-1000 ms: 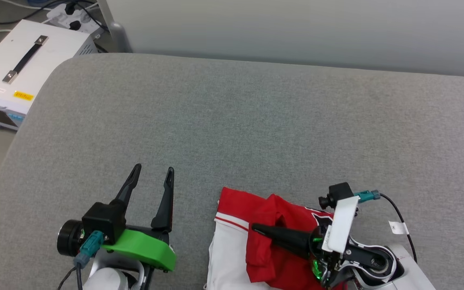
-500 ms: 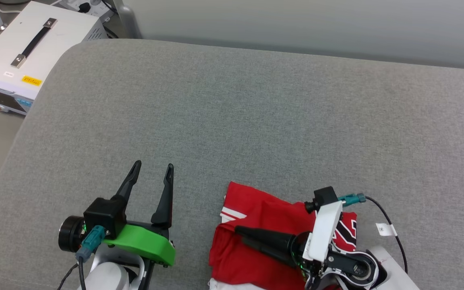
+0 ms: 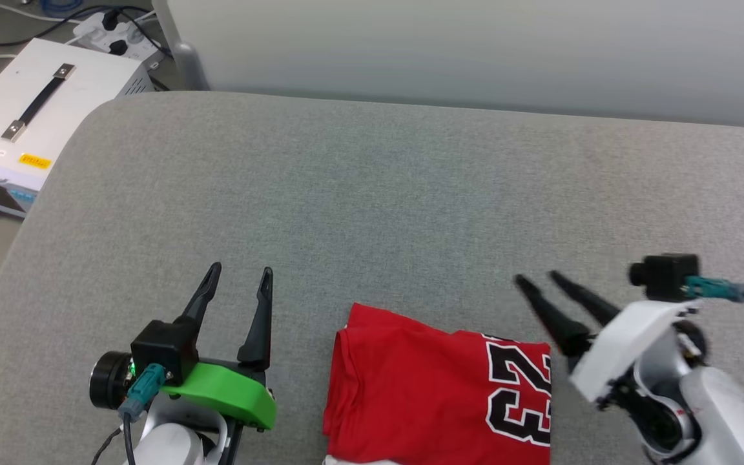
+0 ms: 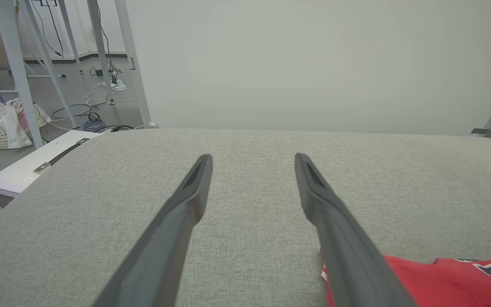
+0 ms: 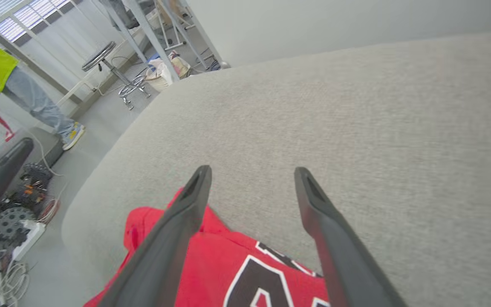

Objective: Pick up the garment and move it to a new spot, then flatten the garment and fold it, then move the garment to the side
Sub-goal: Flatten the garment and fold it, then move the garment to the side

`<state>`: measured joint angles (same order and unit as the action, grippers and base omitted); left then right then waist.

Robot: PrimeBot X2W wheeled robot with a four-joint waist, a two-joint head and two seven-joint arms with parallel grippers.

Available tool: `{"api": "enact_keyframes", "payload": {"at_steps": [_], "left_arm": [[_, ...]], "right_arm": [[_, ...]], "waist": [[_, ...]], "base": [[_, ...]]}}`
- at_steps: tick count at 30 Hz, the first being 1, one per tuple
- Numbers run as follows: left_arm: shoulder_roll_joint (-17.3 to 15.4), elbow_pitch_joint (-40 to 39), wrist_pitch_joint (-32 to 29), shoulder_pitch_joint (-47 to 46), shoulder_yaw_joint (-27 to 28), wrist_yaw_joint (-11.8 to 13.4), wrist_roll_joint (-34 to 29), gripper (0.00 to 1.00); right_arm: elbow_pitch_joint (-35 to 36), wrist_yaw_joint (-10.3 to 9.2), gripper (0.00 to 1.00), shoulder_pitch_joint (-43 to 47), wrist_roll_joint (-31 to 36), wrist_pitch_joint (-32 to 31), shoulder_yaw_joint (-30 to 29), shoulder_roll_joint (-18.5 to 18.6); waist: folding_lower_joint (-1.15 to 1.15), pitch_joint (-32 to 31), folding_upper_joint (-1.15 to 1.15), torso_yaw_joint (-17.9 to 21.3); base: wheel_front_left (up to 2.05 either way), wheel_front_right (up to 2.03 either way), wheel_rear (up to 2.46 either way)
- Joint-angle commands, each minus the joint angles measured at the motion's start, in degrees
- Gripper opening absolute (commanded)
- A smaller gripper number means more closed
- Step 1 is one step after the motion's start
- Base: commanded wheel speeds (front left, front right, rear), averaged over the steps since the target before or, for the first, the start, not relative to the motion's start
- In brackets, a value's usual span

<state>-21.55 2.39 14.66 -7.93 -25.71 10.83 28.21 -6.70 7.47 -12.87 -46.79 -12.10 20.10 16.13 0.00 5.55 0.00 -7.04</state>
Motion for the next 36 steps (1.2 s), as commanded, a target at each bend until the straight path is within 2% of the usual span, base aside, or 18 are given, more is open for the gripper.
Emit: {"api": "enact_keyframes", "payload": {"at_steps": [1, 6, 12, 16, 22, 36], "left_arm": [[0.0, 0.2, 0.3, 0.7, 0.1, 0.1, -0.2, 1.00], [-0.4, 0.8, 0.3, 1.5, 0.7, 0.7, 0.1, 1.00], [-0.7, 1.5, 0.3, 2.5, 1.4, 1.2, 0.5, 1.00], [-0.8, 1.9, 0.3, 3.3, 2.0, 1.4, 0.7, 1.00], [-0.9, 2.5, 0.3, 4.8, 2.4, 1.4, 1.1, 1.00], [-1.0, 2.9, 0.3, 5.6, 2.7, 1.3, 1.9, 1.00]], "right_arm": [[-0.7, 0.02, 1.00, 1.5, 4.0, 2.1, -2.3, 0.4], [0.4, 0.02, 1.00, 5.6, 18.0, 8.9, -14.0, -1.8], [7.2, 0.02, 1.00, 10.7, 28.4, 14.2, -22.8, -6.0], [11.8, 0.02, 1.00, 14.6, 31.2, 14.6, -23.9, -8.1], [16.7, 0.02, 1.00, 19.9, 32.1, 13.2, -24.0, -10.0], [20.6, 0.02, 1.00, 24.1, 32.7, 10.0, -23.8, -11.6]], "waist": [[0.00, -0.8, 0.00, 0.9], [0.00, -2.0, 0.00, 2.5], [0.00, -3.4, 0.00, 4.1], [0.00, -4.3, 0.00, 5.1], [0.00, -5.9, 0.00, 6.1], [0.00, -7.0, 0.00, 6.7]], "base": [[0.00, 0.00, 0.00], [0.00, 0.00, 0.00], [0.00, 0.00, 0.00], [0.00, 0.00, 0.00], [0.00, 0.00, 0.00], [0.00, 0.00, 0.00]]}}
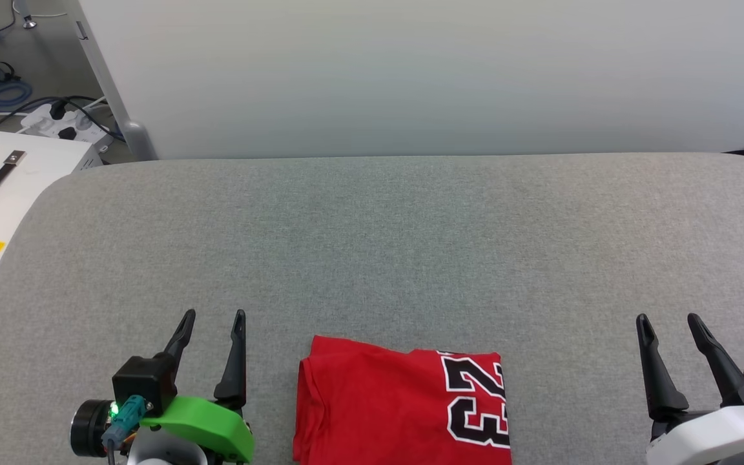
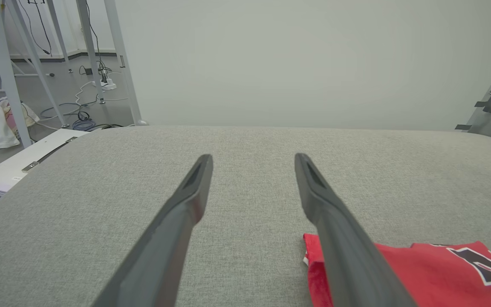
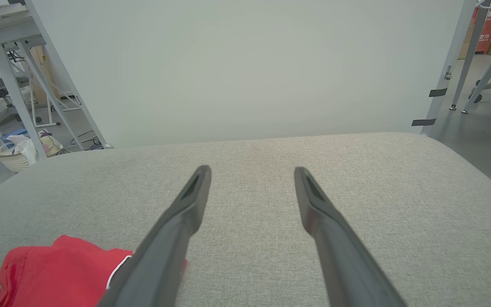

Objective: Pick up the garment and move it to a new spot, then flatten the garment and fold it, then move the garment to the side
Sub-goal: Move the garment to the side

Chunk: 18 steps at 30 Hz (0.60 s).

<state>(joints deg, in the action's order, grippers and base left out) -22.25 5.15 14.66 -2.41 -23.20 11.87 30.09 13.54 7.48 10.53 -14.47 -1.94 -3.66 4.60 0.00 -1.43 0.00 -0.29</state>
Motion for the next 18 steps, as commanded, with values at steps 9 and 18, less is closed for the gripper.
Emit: {"api": "enact_keyframes", "payload": {"at_steps": [9, 18], "left_arm": [[0.0, 0.5, 0.3, -1.3, 0.5, 0.2, 0.1, 1.00], [2.8, -2.0, 0.3, -4.3, 2.1, -0.3, -1.6, 1.00]], "right_arm": [[-2.2, 0.01, 1.00, 0.6, -5.2, -6.6, -3.0, -0.9], [-11.1, 0.01, 1.00, -1.8, -19.6, -24.9, -2.8, 2.3]], "waist": [[0.00, 1.4, 0.00, -1.3], [0.00, 6.4, 0.00, -6.2]], "base": [[0.00, 0.00, 0.00], [0.00, 0.00, 0.00]]}}
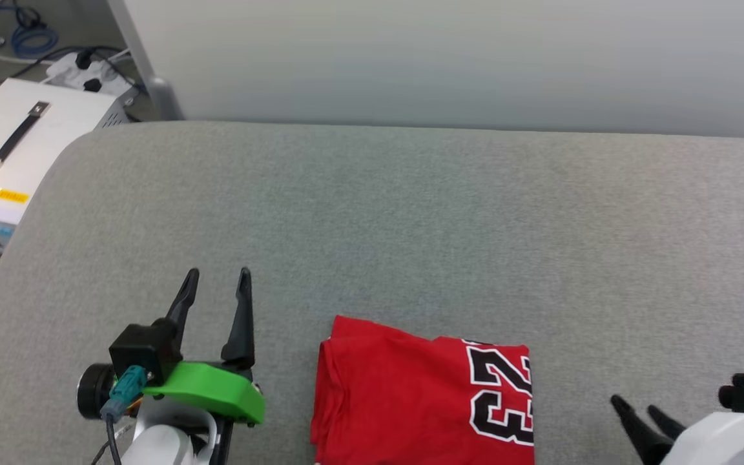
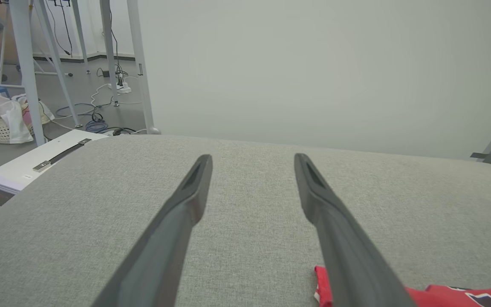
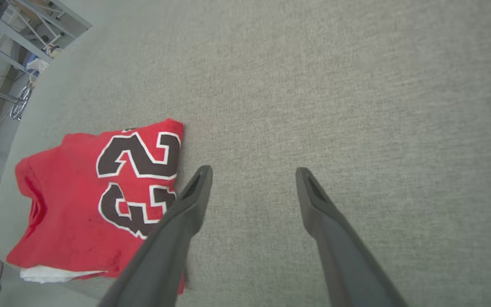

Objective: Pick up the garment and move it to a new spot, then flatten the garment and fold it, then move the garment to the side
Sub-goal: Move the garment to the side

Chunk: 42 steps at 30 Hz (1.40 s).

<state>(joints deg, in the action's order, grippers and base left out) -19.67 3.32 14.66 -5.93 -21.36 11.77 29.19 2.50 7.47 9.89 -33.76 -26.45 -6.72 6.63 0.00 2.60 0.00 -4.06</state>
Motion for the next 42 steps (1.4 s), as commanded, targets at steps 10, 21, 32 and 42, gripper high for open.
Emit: {"api": "enact_keyframes", "payload": {"at_steps": [10, 21, 32, 42], "left_arm": [[4.2, -0.5, 0.3, -2.5, 2.3, -2.3, -3.1, 1.00], [7.0, 0.7, 0.3, -2.9, 4.9, -4.6, -5.5, 1.00], [7.5, 1.6, 0.3, -0.5, 6.9, -5.5, -7.1, 1.00], [7.1, -0.7, 0.3, 0.0, 7.1, -5.7, -8.5, 1.00]], "right_arm": [[-5.0, 0.02, 1.00, -6.0, -11.0, -10.4, 8.7, 1.6], [-12.9, 0.02, 0.00, -8.3, -10.6, -16.5, 11.0, 1.1], [-6.1, 0.02, 0.00, -11.8, -8.7, -15.9, 12.9, 3.9], [-0.8, 0.02, 0.00, -13.9, -3.3, -18.6, 11.5, 11.6]], "waist": [[0.00, 7.2, 0.00, -7.1], [0.00, 8.5, 0.00, -8.6], [0.00, 4.6, 0.00, -3.0], [0.00, 6.2, 0.00, 11.4]], "base": [[0.00, 0.00, 0.00], [0.00, 0.00, 0.00], [0.00, 0.00, 0.00], [0.00, 0.00, 0.00]]}}
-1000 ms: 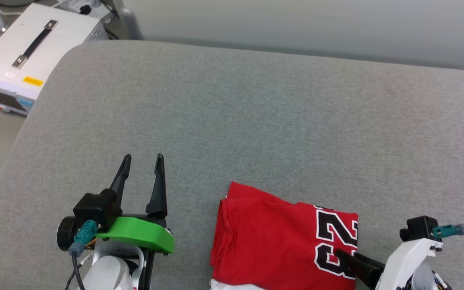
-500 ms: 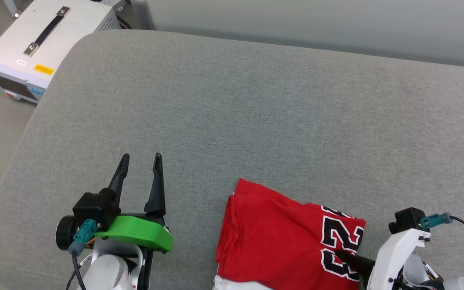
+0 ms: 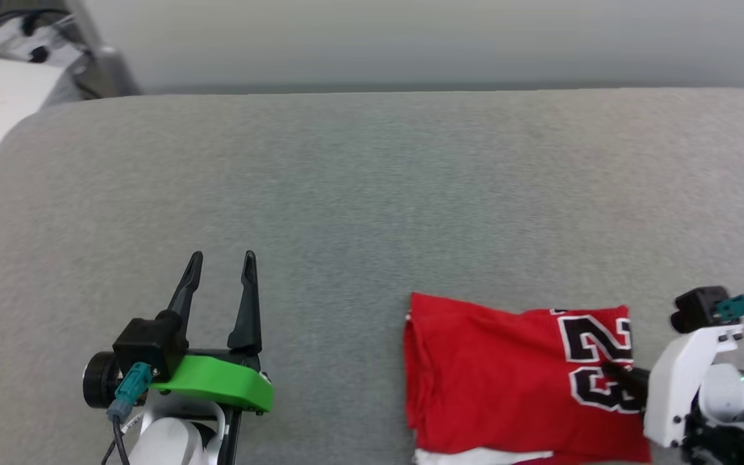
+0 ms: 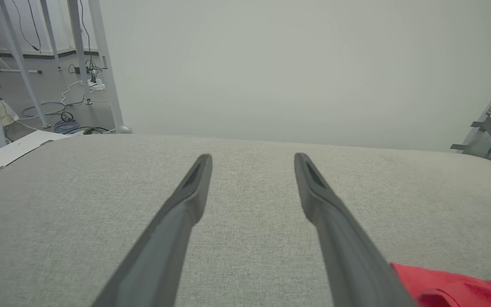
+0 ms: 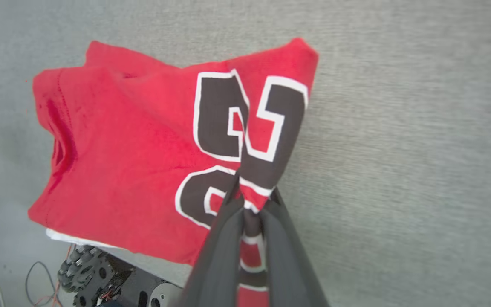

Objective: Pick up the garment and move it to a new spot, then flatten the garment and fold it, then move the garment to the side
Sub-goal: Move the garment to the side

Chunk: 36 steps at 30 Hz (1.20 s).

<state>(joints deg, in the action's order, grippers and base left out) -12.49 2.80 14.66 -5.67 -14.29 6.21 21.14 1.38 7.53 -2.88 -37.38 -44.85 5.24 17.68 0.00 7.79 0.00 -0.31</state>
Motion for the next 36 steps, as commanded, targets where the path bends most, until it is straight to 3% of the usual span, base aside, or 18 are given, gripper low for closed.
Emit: {"api": "enact_keyframes", "payload": {"at_steps": [1, 8, 16, 27, 31, 36], "left_arm": [[-0.2, -0.4, 0.2, -0.7, -0.2, -0.3, -0.7, 1.00], [-1.5, -2.3, -1.4, -5.1, -1.7, -1.8, -1.8, 1.00], [-3.7, -6.0, -4.4, -12.1, -3.1, -3.4, -3.9, 1.00], [-5.5, -10.9, -8.4, -20.2, -6.1, -6.0, -6.7, 1.00], [-5.8, -12.1, -9.1, -21.9, -6.6, -6.4, -7.2, 1.00], [-6.4, -12.8, -9.7, -23.6, -7.0, -6.9, -7.7, 1.00]], "right_arm": [[0.4, -0.04, 0.00, -1.4, 0.4, -0.2, -0.9, 0.9], [-0.7, -0.04, 0.00, -6.2, 1.5, 2.0, -2.6, 3.9], [-6.2, -0.04, 0.00, -17.3, 6.9, 8.8, -2.8, 9.2], [-23.4, -0.04, 0.00, -32.1, 11.2, 17.2, -6.5, 19.6], [-29.3, -0.04, 0.00, -35.7, 12.9, 21.0, -10.5, 20.5], [-36.1, -0.04, 0.00, -38.7, 14.3, 27.6, -14.0, 18.1]], "waist": [[0.00, 1.5, 0.00, 8.9], [0.00, 7.5, 0.00, 17.3], [0.00, 17.5, 0.00, 21.7], [0.00, 26.5, 0.00, 19.4], [0.00, 28.9, 0.00, 18.2], [0.00, 31.0, 0.00, 17.2]], "base": [[0.00, 0.00, 0.00], [0.00, 0.00, 0.00], [0.00, 0.00, 0.00], [0.00, 0.00, 0.00], [0.00, 0.00, 0.00], [0.00, 0.00, 0.00]]}}
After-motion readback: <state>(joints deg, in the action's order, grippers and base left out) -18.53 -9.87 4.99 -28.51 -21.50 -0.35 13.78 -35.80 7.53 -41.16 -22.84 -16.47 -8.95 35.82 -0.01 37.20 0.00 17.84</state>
